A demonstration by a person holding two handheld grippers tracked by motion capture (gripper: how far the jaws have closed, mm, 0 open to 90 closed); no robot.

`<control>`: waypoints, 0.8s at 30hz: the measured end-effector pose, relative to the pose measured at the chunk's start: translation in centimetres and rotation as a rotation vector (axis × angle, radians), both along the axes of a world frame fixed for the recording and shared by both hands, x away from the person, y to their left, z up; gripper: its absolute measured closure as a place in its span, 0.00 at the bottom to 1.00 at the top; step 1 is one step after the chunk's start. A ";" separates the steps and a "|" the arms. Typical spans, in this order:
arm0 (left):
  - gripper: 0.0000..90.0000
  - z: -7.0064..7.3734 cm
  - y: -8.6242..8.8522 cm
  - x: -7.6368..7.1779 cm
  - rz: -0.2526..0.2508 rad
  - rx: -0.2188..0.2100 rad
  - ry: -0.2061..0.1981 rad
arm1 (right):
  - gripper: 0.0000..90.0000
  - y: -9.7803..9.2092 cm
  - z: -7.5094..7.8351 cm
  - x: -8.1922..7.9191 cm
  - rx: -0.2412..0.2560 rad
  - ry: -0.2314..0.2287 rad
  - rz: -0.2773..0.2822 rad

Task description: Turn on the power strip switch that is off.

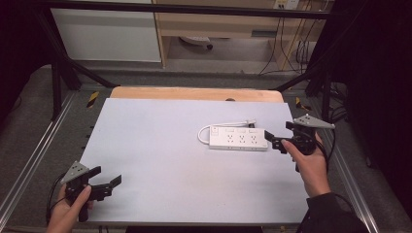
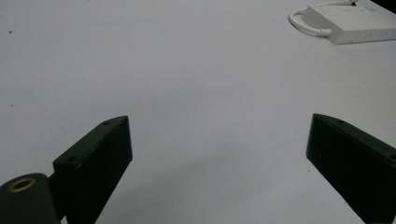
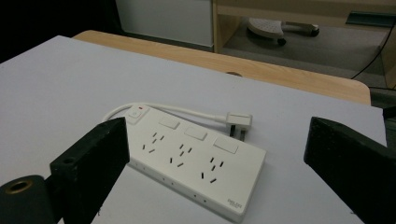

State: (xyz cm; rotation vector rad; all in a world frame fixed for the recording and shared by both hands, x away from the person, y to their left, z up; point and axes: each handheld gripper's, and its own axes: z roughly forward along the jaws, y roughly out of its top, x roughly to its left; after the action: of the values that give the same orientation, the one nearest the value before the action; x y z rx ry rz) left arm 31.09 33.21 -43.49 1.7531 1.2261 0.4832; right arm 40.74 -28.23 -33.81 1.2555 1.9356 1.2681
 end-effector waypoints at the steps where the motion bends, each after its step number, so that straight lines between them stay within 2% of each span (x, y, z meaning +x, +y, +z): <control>1: 0.08 0.0 0.0 0.0 0.000 0.000 0.000 | 0.08 0.0 0.2 0.4 0.001 0.000 0.002; 13: 0.08 -0.1 -0.1 0.1 -0.004 0.002 0.001 | 0.08 -0.2 0.5 2.4 -0.002 0.010 -0.022; 24: 0.08 -0.1 -0.1 0.1 -0.007 0.011 0.002 | 0.18 -0.6 0.5 4.3 -0.014 0.007 -0.063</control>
State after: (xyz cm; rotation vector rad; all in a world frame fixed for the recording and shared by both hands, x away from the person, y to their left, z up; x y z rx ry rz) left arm 31.17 33.11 -43.60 1.7666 1.2206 0.4847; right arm 45.00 -28.86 -33.32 1.3055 1.8911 1.2183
